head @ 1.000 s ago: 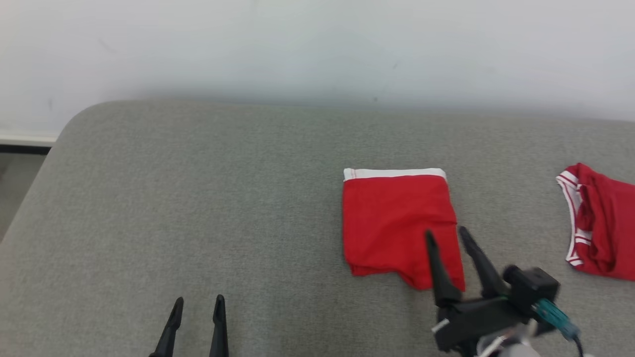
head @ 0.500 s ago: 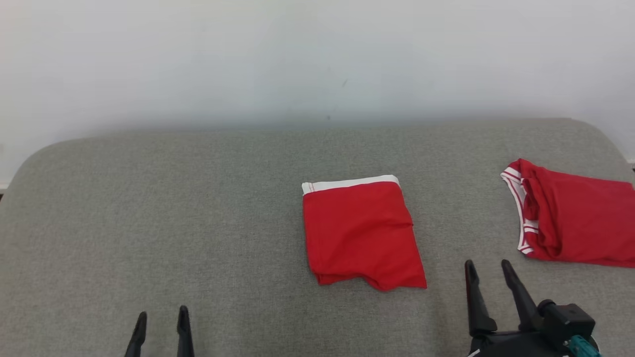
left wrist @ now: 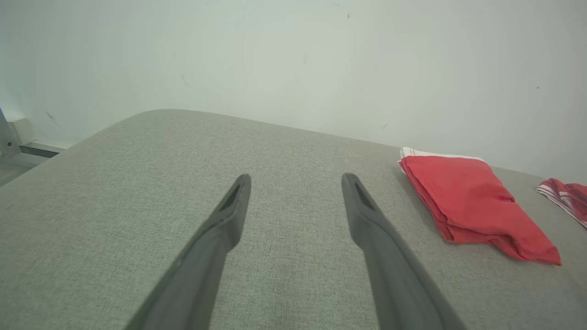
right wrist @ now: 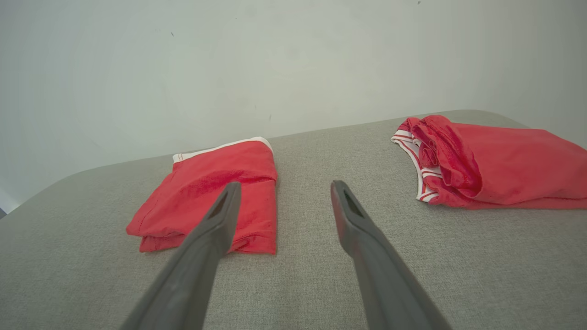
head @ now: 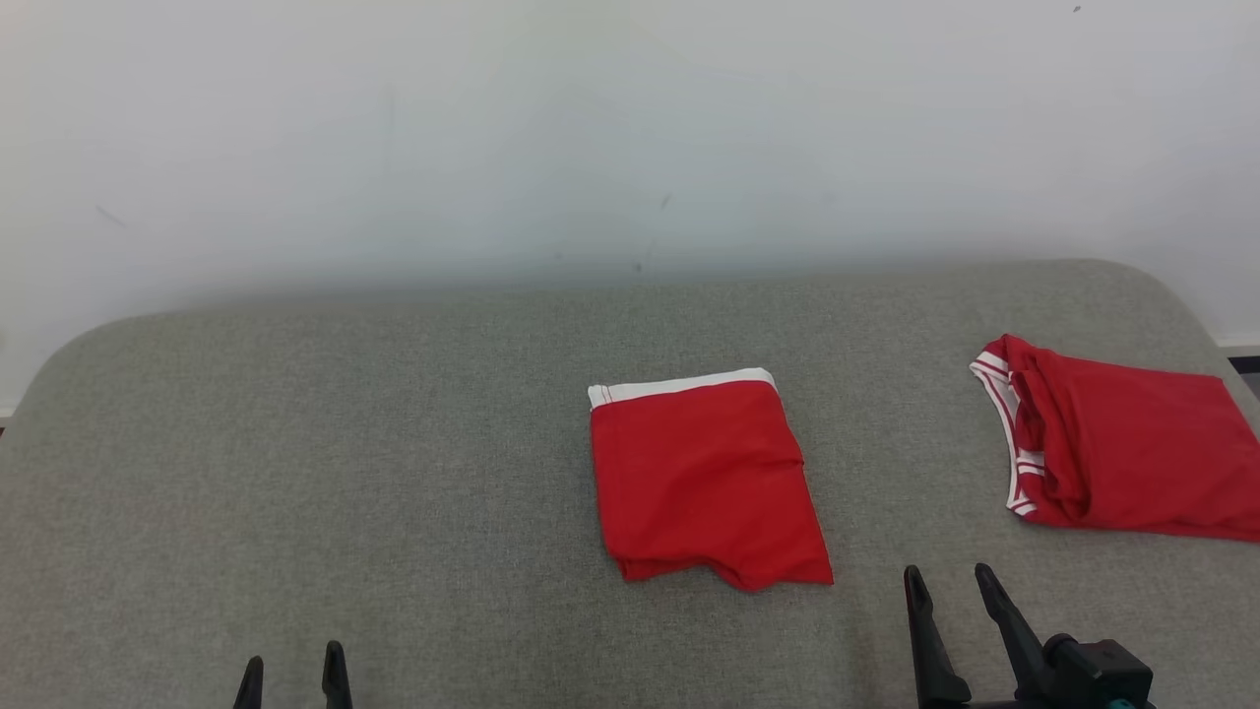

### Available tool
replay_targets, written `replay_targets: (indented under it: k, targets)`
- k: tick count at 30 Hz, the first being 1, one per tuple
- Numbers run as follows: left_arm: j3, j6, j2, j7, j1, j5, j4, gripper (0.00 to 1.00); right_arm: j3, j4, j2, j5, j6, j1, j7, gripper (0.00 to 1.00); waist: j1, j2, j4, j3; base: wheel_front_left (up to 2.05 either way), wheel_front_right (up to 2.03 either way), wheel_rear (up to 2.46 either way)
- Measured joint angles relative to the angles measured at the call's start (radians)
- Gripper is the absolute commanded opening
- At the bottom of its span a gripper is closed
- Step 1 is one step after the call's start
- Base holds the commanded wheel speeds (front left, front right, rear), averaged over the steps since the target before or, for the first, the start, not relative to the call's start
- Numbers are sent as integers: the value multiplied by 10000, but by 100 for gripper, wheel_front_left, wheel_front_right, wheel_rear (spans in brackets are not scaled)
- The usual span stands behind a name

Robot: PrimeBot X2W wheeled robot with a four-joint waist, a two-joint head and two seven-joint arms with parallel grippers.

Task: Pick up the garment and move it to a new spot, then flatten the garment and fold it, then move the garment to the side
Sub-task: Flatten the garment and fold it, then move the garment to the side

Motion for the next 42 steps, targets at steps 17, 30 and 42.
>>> replay_targets:
  k: [17,30,42]
  targets:
    - [-88,94,0,0,189,94,12,100,190,242,2,125,0,81,-144,100,0,0,-54,-78,0,0,0]
    - [-163,134,0,0,164,75,23,100,284,203,0,54,0,27,-138,100,1,0,-70,129,0,0,0]
    - [-176,234,0,0,170,-17,-71,100,472,-245,-25,-159,0,-1263,3929,100,1,0,40,322,0,0,0]
